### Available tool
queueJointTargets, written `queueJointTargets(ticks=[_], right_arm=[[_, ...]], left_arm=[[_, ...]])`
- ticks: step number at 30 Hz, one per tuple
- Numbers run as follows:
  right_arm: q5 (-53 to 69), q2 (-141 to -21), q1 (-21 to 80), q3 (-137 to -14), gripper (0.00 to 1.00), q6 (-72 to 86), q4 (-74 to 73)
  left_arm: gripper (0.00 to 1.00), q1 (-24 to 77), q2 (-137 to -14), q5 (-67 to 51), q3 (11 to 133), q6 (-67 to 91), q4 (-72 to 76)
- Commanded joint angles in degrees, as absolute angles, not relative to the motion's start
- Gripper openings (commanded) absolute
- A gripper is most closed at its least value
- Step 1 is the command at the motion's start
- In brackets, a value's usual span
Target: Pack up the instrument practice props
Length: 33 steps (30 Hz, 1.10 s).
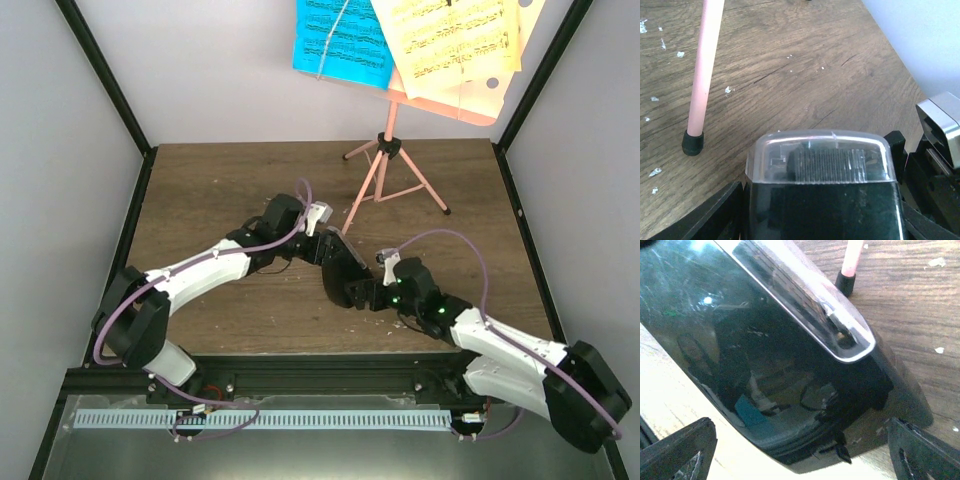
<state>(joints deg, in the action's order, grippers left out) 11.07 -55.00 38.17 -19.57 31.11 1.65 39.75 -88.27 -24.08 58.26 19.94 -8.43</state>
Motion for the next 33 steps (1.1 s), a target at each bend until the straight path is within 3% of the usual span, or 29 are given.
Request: queueJointTargets(ticks=[1, 33], right_arm=[[-0.35, -58.22, 42.56, -24.39, 0.94, 31.07, 1.24], [-11.6, -66.79, 52.15, -26.9, 0.9, 33.84, -0.02]], left_arm=[[0.46, 39.33, -89.37, -22.55, 61.04, 21.25, -11.28], [0.42, 39.29, -89.64, -18.54, 62.87, 23.15, -14.51]])
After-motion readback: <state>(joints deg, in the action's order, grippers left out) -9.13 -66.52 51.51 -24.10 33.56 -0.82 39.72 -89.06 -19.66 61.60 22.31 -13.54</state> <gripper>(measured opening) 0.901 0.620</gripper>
